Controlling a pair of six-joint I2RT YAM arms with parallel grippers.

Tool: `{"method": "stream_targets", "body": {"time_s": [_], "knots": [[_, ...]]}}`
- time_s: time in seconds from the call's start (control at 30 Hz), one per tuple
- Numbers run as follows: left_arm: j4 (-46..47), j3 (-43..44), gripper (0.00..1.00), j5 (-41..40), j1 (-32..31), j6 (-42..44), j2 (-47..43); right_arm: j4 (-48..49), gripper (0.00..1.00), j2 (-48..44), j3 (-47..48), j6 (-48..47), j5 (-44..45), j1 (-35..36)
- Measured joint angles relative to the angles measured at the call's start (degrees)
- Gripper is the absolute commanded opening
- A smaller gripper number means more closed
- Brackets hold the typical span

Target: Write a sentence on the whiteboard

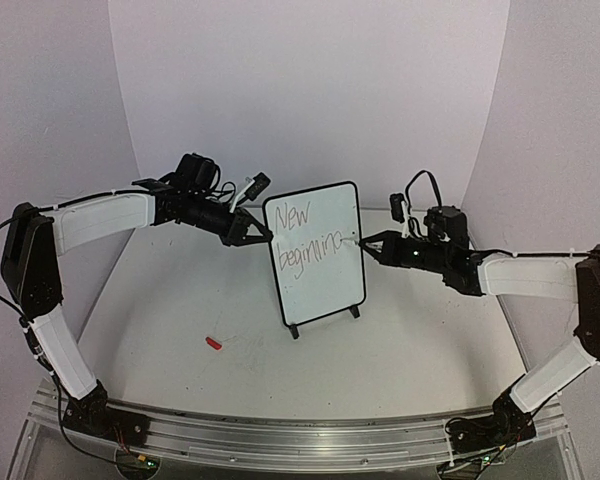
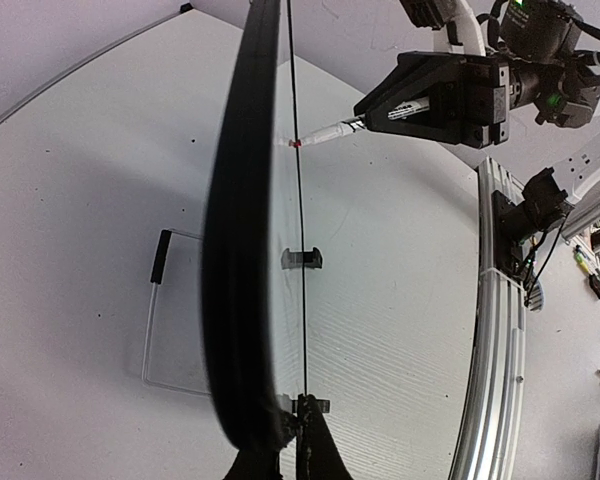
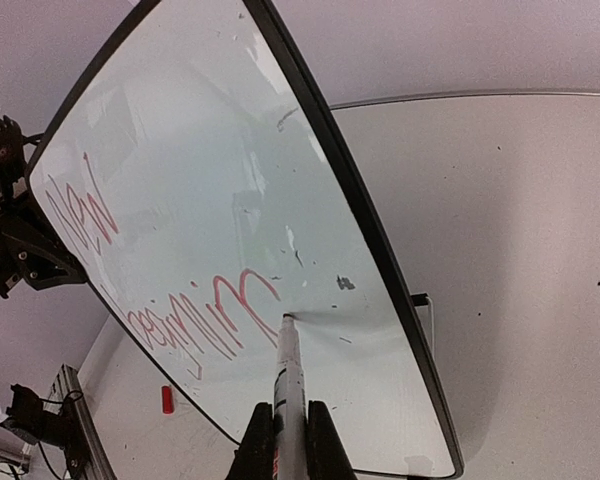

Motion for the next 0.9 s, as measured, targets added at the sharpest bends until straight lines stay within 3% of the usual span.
{"method": "stream_targets", "body": {"time_s": [0.43,0.9], "knots": [[0.0,0.0,0.00,0.0,0.0,0.0,0.0,0.1,0.00,0.0,0.1,-0.1,0.0,0.0],[-0.2,0.3,0.00,-0.1,-0.2,0.2,0.0,1.0,0.00,0.4,-6.0,1.2,-0.4,0.0]]}}
